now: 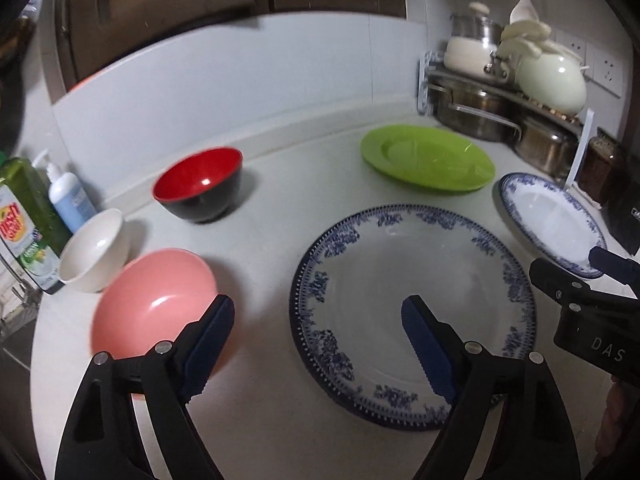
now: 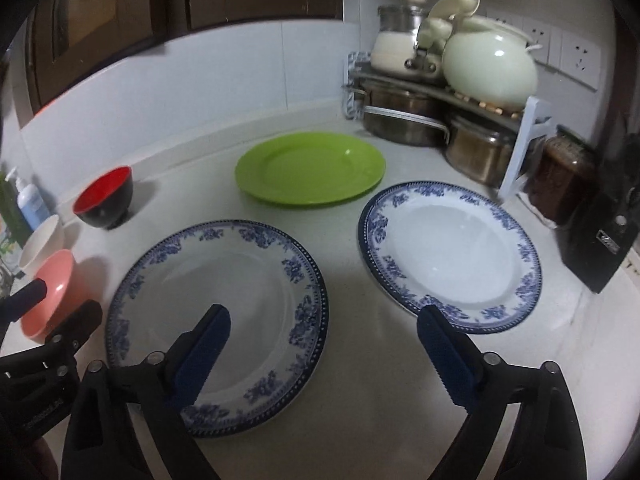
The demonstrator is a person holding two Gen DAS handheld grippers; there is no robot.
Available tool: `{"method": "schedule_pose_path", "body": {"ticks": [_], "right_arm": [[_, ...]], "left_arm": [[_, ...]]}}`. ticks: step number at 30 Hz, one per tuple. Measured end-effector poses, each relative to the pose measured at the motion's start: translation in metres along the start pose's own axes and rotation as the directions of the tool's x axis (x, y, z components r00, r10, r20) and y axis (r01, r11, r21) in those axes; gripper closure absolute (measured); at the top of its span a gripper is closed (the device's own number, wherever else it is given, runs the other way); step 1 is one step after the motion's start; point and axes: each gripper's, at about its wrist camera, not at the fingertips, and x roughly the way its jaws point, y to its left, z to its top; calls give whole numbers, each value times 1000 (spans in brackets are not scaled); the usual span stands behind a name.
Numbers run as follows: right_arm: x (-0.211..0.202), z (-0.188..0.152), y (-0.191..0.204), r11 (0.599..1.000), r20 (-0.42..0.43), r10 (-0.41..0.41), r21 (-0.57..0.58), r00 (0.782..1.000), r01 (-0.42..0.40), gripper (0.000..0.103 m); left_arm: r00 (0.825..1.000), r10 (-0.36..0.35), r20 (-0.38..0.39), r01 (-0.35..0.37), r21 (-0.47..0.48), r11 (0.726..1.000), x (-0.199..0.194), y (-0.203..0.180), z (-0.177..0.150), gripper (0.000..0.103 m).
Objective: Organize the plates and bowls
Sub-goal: 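Move both grippers to the blue-and-white plate beside the pink bowl, then close the left gripper on the plate rim while the right gripper also grips the rim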
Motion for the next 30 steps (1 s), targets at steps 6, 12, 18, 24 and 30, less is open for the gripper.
{"method": "schedule_pose_path", "body": {"ticks": [6,12,18,24,30], "right_arm": [[31,2,-1,1000,-54,12,23,998,-11,17],[48,2,-1,1000,-87,12,22,996,-10,25],[59,3,-3,1000,-108,8,18,994,-6,32],[65,4,-2,1000,-122,15,15,992,-13,39],[67,5,-6,999,-128,30,35,991,-26,40]], "left_arm": [[997,-17,-76,15,-17,1000,34,-1,2,25],[995,-15,-103,14,-14,1000,47,-2,2,28],[992,-2,-122,-1,-19,1000,55,2,2,34],[991,23,-134,-26,-25,999,58,2,3,37],[987,39,-156,-48,-49,998,60,1,3,42]]}}
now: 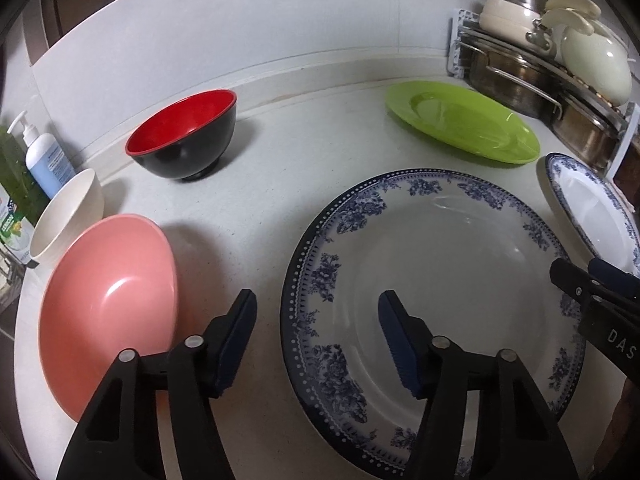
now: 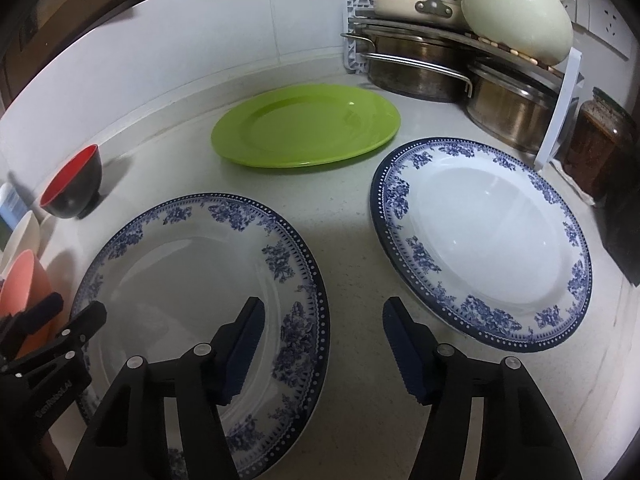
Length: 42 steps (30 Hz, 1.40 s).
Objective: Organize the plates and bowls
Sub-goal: 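Close the left gripper on the plate rim while the right gripper also grips the rim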
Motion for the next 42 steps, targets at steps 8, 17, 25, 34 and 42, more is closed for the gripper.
{"method": "schedule_pose_path", "body": {"ticks": [8,17,25,34,42], "right_arm": [[4,1,1,1000,-16,17,-10,1000,-17,44],[4,2,-2,999,-13,32,-10,999,-32,44],[8,1,4,999,-20,31,-40,999,-31,44],[16,3,5,997,-42,51,-52,998,-53,57],[15,4,8,994,-47,73,-77,996,-77,68]], "left_arm": [[999,32,-28,-33,-33,999,1,1,-1,45],[998,57,-21,-58,-35,998,-1,-3,-3,45],[997,50,-52,-56,-125,991,5,4,-6,45],[998,14,-55,-23,-168,986,8,6,-4,57],[999,0,-51,-8,-157,988,9,3,-2,65]]}}
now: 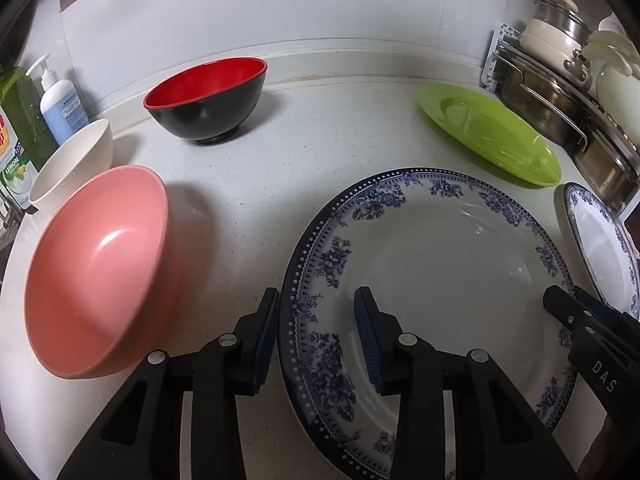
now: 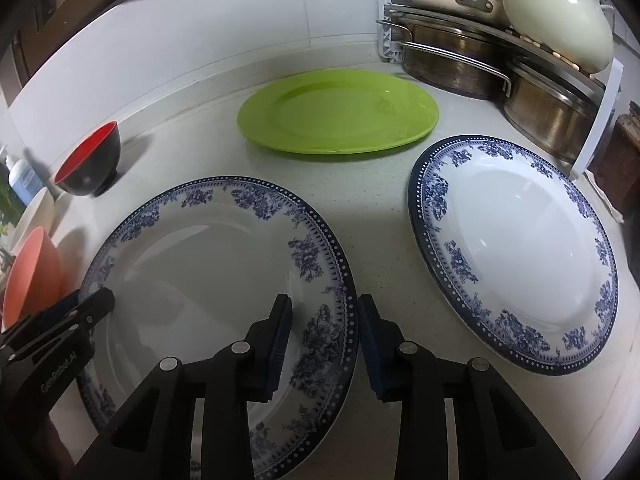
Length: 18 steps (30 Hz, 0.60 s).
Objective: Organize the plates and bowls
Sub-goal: 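Close the left gripper on the plate rim while the right gripper also grips the rim, then lift the plate with both grippers and carry it toward the sink-side counter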
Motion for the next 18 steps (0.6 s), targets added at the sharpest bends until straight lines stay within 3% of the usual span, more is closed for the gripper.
{"method": "schedule_pose_path", "body": {"ticks": [9,18], "right_arm": [[-4,-1,5,998,22,-19,-57,1000,21,69],[-21,-1,6,998,60,-26,-64,998,30,69]], "left_arm": [[1000,-16,1,16,-11,1000,0,4,-2,66],[998,-31,51,31,-5,1000,-21,5,-3,66]]}}
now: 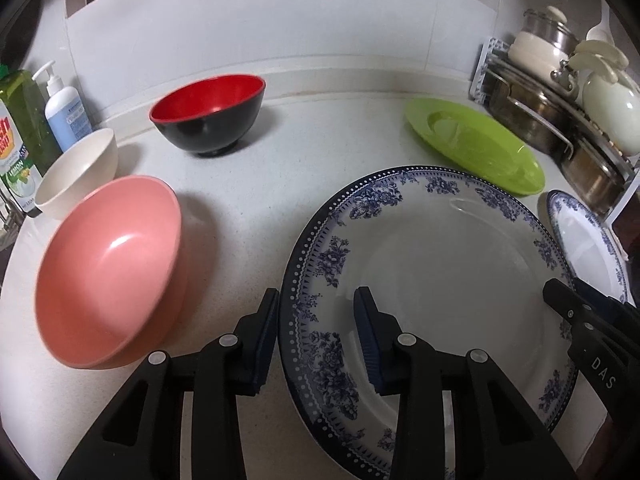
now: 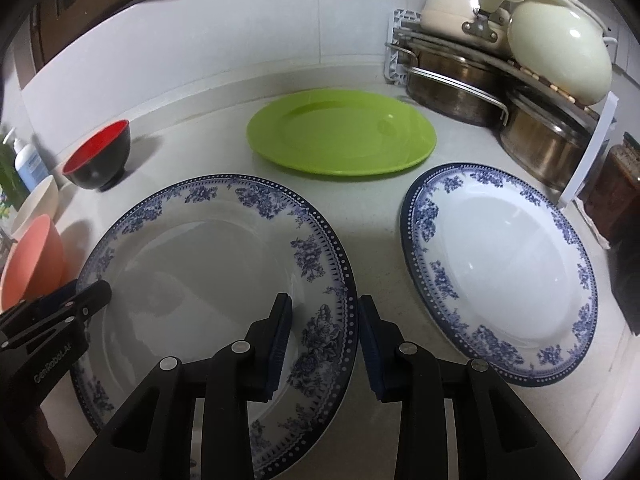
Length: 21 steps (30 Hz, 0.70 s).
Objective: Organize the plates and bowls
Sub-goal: 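Lift the plate with both grippers and carry it toward the sink-side counter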
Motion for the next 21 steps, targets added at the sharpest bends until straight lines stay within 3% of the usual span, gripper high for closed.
{"method": "schedule_pose_path", "body": {"ticks": [10,21], "right_arm": [[-39,6,15,1000,63,22,-22,998,-21,69],[-73,1,64,990,99,122,-89,988,-113,69]], "left_arm": [[997,21,76,-18,-40,999,-48,24,-1,66],[984,124,124,-106,-145,984,-104,80,-20,66]]}}
